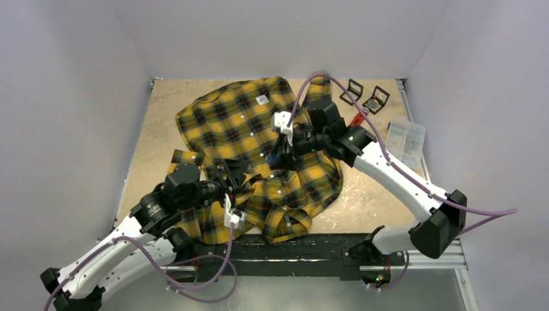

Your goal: Remove the brooch from the garment

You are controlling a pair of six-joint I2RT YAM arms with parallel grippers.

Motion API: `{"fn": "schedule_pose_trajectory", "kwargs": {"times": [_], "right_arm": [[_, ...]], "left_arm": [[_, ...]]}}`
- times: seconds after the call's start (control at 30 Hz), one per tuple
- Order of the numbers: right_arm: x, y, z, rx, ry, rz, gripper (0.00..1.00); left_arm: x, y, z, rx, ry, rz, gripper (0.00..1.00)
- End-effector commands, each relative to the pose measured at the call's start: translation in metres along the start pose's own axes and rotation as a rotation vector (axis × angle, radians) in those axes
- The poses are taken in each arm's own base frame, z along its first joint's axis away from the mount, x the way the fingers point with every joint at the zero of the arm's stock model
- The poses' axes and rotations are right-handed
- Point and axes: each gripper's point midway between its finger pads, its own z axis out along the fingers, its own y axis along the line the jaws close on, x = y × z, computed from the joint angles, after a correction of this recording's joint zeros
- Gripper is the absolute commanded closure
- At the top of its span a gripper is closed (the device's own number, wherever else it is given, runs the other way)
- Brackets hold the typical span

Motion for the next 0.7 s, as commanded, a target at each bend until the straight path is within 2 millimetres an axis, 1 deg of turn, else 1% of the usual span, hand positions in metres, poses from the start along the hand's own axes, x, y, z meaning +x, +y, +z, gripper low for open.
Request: {"fn": "schedule_pose_trajectory", "kwargs": {"times": [0.0,0.1,0.17,0.27,0.33,0.43,0.47,0.53,0.57,0.67], "right_arm": [[0.007,-0.068,-0.034,0.164,0.009,0.087,0.67],[0.029,-0.124,-0.058,0.32,0.061,0.146,0.67],[0.051,-0.163,-0.07,0.431,0.117,0.192,0.68],[0.079,-0.218,-0.098,0.585,0.162,0.282,0.68],[0.097,-0.251,-0.119,0.679,0.174,0.361,0.68],[0.124,-0.295,-0.155,0.824,0.177,0.476,0.68],[0.13,-0.31,-0.171,0.895,0.178,0.504,0.67],[0.15,-0.329,-0.189,0.988,0.186,0.567,0.67],[0.163,-0.337,-0.195,1.026,0.192,0.604,0.67],[0.189,-0.35,-0.207,1.128,0.185,0.676,0.67]], "left_arm": [[0.028,0.008,-0.031,-0.076,0.129,-0.365,0.43],[0.048,0.011,-0.04,-0.114,0.212,-0.537,0.43],[0.059,0.014,-0.04,-0.145,0.253,-0.642,0.44],[0.069,0.018,-0.04,-0.181,0.291,-0.778,0.44],[0.074,0.019,-0.039,-0.192,0.308,-0.815,0.46],[0.074,0.018,-0.037,-0.186,0.306,-0.828,0.46],[0.074,0.017,-0.037,-0.184,0.305,-0.83,0.46],[0.075,0.016,-0.035,-0.179,0.309,-0.834,0.46],[0.076,0.015,-0.034,-0.178,0.312,-0.837,0.46],[0.081,0.016,-0.031,-0.18,0.324,-0.844,0.46]]}}
